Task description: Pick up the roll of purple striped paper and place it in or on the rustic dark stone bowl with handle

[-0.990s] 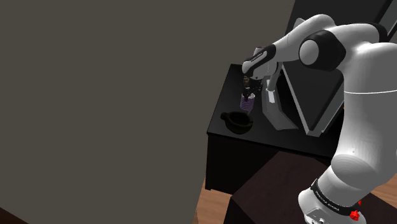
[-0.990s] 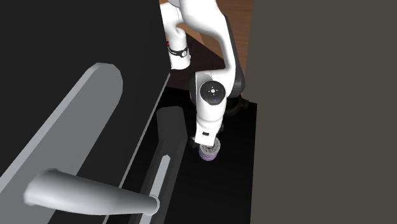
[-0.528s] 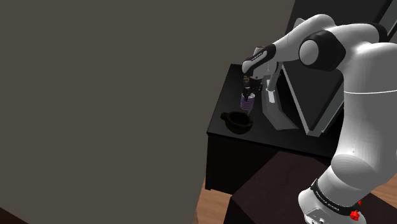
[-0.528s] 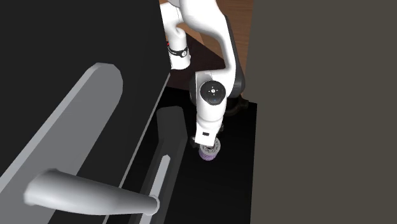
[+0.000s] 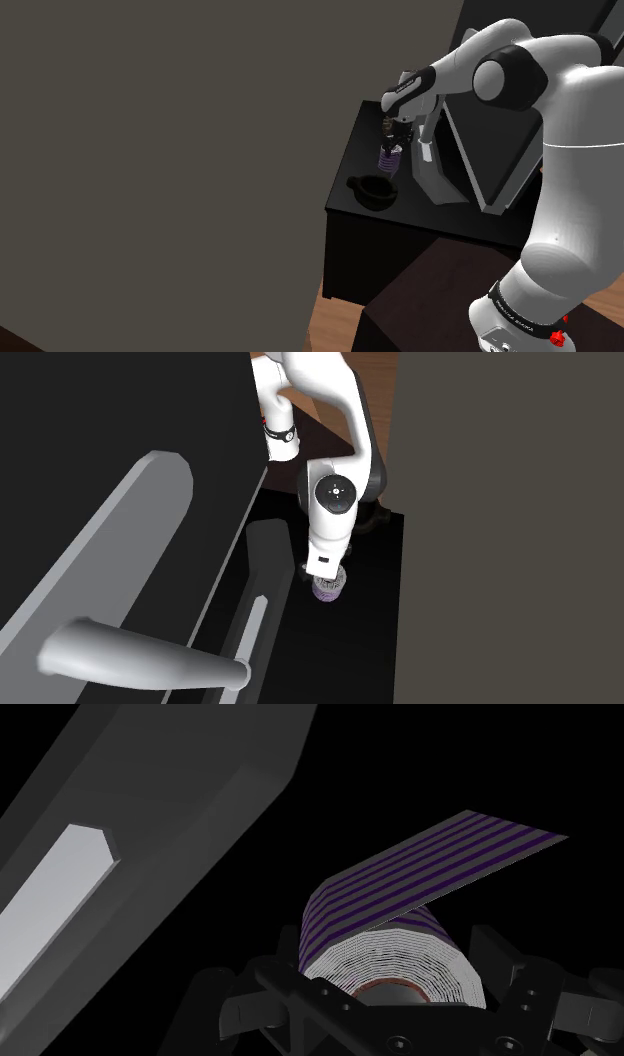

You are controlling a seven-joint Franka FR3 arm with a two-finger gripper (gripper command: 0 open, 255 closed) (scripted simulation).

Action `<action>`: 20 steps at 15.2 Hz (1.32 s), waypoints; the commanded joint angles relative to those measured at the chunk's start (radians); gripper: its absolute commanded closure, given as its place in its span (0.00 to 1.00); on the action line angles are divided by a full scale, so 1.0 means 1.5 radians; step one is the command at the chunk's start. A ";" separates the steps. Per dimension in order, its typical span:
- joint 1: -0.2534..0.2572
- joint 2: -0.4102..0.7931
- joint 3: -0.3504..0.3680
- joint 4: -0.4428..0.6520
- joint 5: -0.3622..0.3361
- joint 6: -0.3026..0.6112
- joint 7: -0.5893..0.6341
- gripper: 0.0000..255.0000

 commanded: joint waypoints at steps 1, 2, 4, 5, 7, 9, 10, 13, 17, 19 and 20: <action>0.001 -0.010 -0.003 0.005 -0.004 -0.015 0.002 1.00; 0.002 -0.015 -0.004 0.008 -0.006 -0.022 0.003 1.00; 0.003 -0.025 -0.006 0.012 -0.010 -0.036 0.005 1.00; 0.004 -0.029 -0.007 0.015 -0.012 -0.043 0.006 1.00; 0.005 -0.038 -0.009 0.021 -0.016 -0.058 0.008 1.00; 0.006 -0.047 -0.010 0.027 -0.019 -0.072 0.010 1.00; 0.007 -0.051 -0.011 0.031 -0.021 -0.080 0.011 1.00; 0.008 -0.063 -0.013 0.042 -0.026 -0.102 0.014 1.00; 0.010 -0.077 -0.016 0.059 -0.032 -0.133 0.018 1.00; 0.010 -0.083 -0.017 0.069 -0.034 -0.148 0.019 1.00; 0.010 -0.086 -0.017 0.074 -0.036 -0.156 0.020 1.00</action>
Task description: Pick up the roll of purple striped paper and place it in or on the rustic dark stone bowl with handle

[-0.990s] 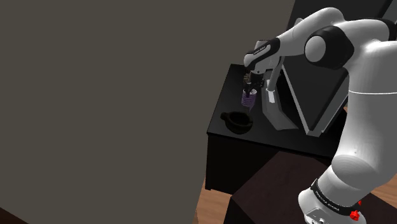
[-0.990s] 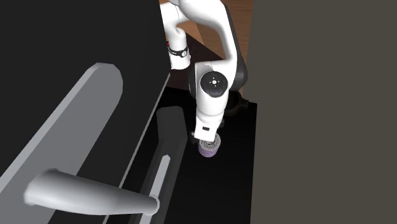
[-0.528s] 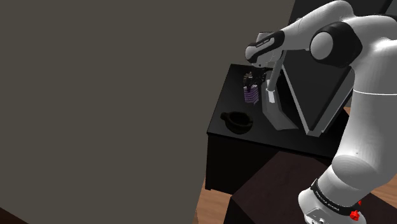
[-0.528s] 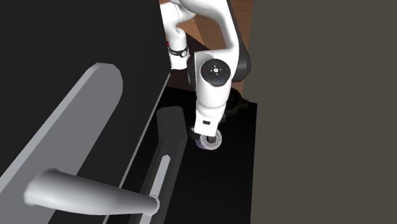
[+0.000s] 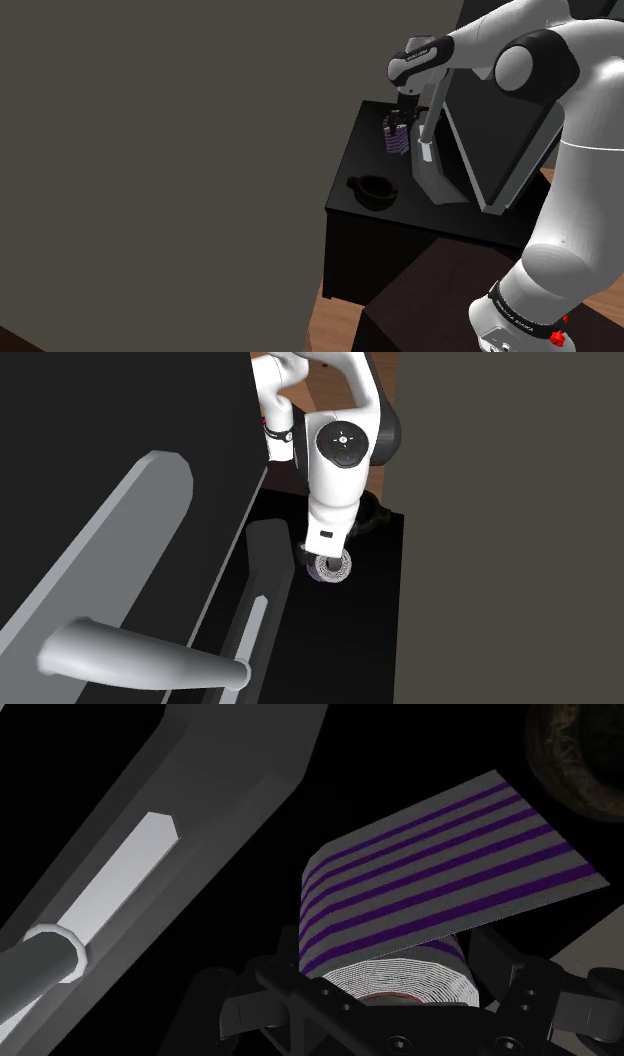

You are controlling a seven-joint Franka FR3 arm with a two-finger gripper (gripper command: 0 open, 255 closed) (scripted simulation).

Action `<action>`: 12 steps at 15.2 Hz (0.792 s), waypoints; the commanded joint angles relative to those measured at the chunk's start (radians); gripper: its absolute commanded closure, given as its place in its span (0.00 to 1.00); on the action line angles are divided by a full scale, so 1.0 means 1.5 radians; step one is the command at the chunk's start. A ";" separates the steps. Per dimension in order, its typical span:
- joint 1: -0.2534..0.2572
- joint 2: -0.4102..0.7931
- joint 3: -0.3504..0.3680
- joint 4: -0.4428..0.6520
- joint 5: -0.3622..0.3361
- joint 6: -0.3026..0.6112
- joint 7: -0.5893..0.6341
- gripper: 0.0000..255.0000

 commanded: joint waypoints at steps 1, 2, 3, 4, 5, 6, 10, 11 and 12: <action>0.000 -0.007 -0.001 0.010 -0.003 -0.016 0.001 1.00; 0.000 -0.010 -0.002 0.015 -0.004 -0.024 0.001 1.00; 0.000 -0.012 -0.002 0.021 -0.005 -0.032 0.002 1.00; 0.000 -0.015 -0.003 0.026 -0.006 -0.040 0.003 1.00; 0.001 -0.017 -0.003 0.032 -0.007 -0.048 0.003 1.00; 0.001 -0.019 -0.004 0.039 -0.008 -0.056 0.004 1.00; 0.034 -0.087 0.002 -0.039 -0.033 -0.043 0.046 1.00; 0.044 -0.108 0.006 -0.064 -0.040 -0.038 0.060 1.00; 0.053 -0.129 0.010 -0.087 -0.048 -0.034 0.076 1.00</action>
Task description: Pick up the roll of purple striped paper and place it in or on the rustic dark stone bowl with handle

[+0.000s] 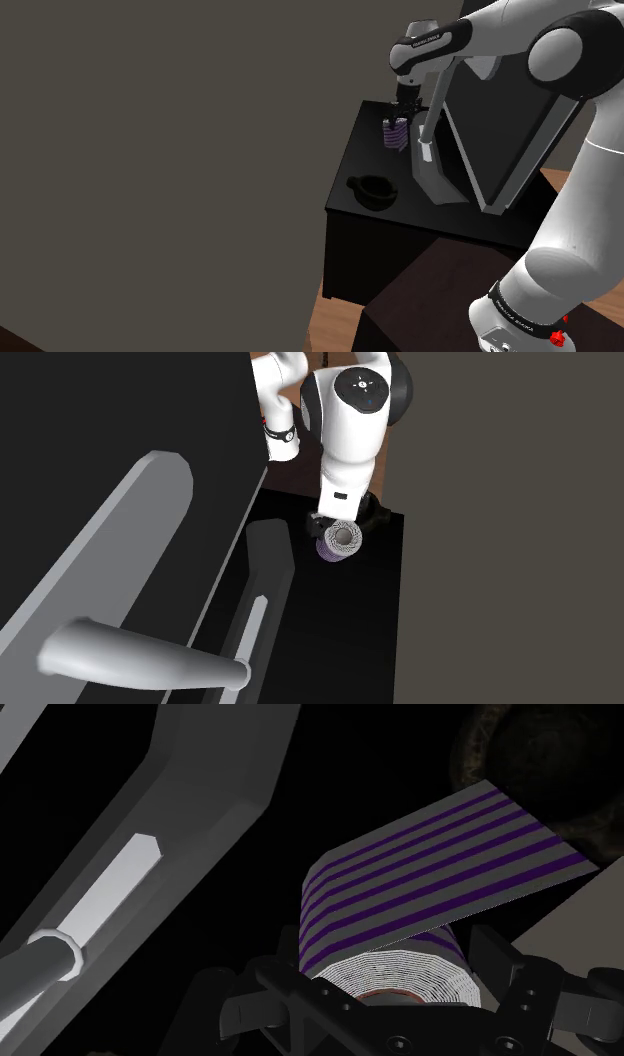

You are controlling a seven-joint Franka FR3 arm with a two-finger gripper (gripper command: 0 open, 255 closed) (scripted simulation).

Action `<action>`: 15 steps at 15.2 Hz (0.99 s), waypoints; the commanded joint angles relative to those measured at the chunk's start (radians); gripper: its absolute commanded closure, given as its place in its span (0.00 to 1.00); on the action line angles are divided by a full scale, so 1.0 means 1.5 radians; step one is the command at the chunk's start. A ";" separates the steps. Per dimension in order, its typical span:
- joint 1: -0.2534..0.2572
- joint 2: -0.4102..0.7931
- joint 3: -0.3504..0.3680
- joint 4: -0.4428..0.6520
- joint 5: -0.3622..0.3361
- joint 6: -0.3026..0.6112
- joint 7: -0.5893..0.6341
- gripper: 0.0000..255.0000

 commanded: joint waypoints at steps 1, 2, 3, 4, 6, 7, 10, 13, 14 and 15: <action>0.021 -0.047 0.008 -0.053 -0.017 0.009 0.034 1.00; 0.030 -0.067 0.013 -0.075 -0.024 0.012 0.050 1.00; 0.038 -0.086 0.018 -0.096 -0.031 0.015 0.065 1.00; 0.045 -0.104 0.025 -0.116 -0.037 0.017 0.082 1.00; 0.060 -0.140 0.038 -0.153 -0.048 0.019 0.114 1.00; 0.067 -0.157 0.045 -0.171 -0.052 0.019 0.130 1.00; 0.086 -0.206 0.070 -0.218 -0.062 0.018 0.179 1.00; 0.101 -0.243 0.093 -0.253 -0.067 0.015 0.219 1.00; 0.101 -0.241 0.092 -0.259 -0.066 0.024 0.219 1.00; 0.101 -0.238 0.092 -0.265 -0.066 0.033 0.219 1.00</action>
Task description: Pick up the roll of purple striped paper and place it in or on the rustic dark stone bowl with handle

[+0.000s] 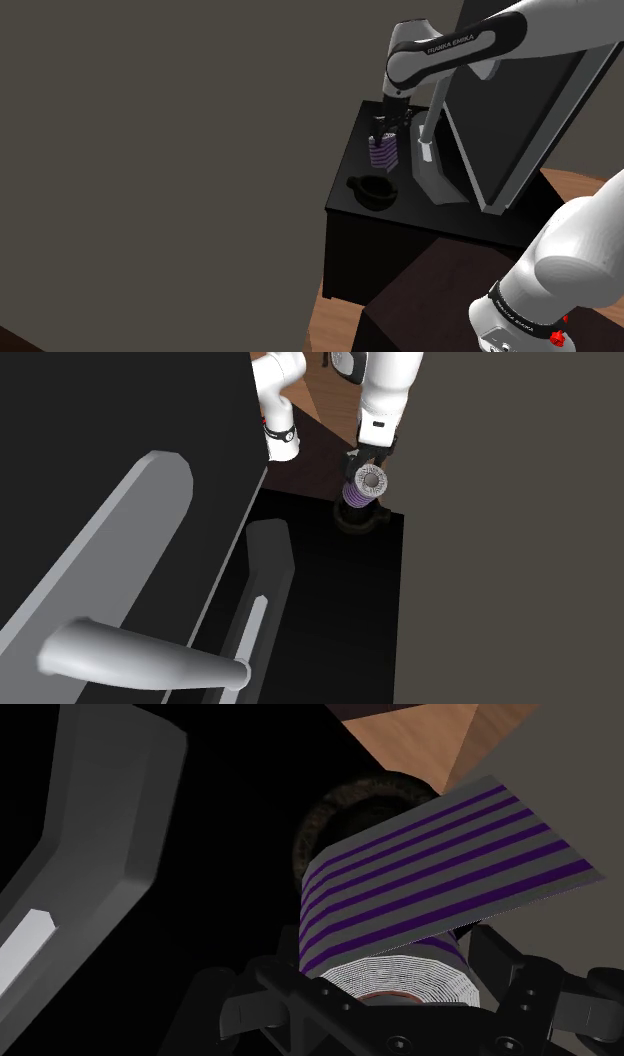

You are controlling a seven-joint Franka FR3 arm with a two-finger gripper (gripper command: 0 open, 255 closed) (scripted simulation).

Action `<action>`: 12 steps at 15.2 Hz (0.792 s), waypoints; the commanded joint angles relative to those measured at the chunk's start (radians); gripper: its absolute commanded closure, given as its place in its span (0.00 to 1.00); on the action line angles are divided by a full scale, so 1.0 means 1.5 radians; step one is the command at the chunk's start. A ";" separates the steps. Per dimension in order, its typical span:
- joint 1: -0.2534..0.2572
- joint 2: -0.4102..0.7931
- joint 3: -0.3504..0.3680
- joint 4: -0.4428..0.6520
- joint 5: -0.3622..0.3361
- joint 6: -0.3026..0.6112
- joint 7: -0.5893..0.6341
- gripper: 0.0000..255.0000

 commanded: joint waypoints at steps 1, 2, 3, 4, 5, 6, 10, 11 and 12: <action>0.001 0.001 0.001 -0.016 0.000 0.018 0.004 1.00; 0.001 0.004 0.001 -0.023 0.000 0.027 0.004 1.00; 0.001 0.007 0.001 -0.029 0.001 0.036 0.003 1.00; 0.001 0.010 0.000 -0.034 0.001 0.045 0.003 1.00; 0.001 0.014 0.000 -0.040 0.001 0.054 0.003 1.00; 0.001 0.017 0.000 -0.046 0.002 0.063 0.002 1.00; 0.001 0.033 -0.002 -0.067 0.004 0.100 0.001 1.00; 0.001 0.038 -0.002 -0.071 0.005 0.109 0.000 1.00; 0.001 0.042 -0.002 -0.076 0.005 0.118 0.000 1.00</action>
